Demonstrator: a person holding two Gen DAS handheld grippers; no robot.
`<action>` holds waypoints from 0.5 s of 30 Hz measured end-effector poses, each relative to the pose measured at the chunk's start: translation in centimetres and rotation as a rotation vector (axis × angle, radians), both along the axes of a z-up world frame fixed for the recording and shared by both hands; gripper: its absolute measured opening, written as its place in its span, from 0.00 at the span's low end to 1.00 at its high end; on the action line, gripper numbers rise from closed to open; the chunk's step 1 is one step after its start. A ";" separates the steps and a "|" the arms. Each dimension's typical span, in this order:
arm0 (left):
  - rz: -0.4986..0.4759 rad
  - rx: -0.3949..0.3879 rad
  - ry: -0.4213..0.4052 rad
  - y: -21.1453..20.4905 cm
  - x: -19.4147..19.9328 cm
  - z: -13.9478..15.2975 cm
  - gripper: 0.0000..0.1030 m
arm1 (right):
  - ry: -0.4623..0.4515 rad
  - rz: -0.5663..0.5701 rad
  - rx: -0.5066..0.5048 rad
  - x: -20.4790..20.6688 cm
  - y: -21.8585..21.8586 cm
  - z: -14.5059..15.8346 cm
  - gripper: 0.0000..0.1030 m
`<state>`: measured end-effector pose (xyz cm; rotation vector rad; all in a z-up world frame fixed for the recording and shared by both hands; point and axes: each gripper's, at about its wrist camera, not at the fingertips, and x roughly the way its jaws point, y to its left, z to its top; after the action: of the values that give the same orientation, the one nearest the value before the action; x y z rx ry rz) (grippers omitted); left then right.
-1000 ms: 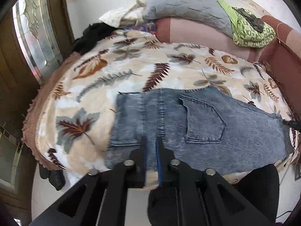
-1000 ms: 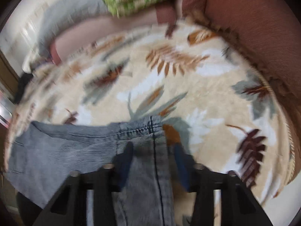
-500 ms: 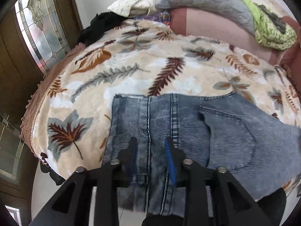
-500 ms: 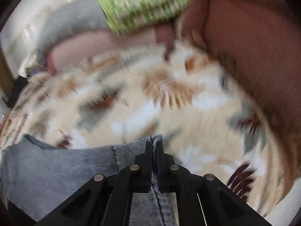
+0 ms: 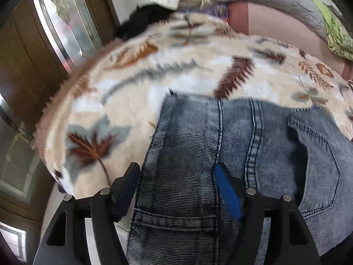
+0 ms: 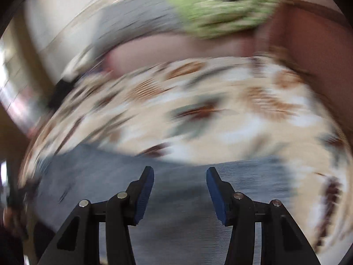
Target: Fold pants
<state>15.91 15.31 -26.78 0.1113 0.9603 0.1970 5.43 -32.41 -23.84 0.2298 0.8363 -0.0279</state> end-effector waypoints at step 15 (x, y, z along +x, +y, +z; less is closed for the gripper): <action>0.022 0.028 0.078 0.2 2.3 -1.1 0.74 | 0.157 0.176 0.037 15.0 16.4 -7.5 0.14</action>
<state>18.16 15.56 -27.91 0.1351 1.0374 0.2278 20.46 -16.05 -31.30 0.1896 1.0111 0.1362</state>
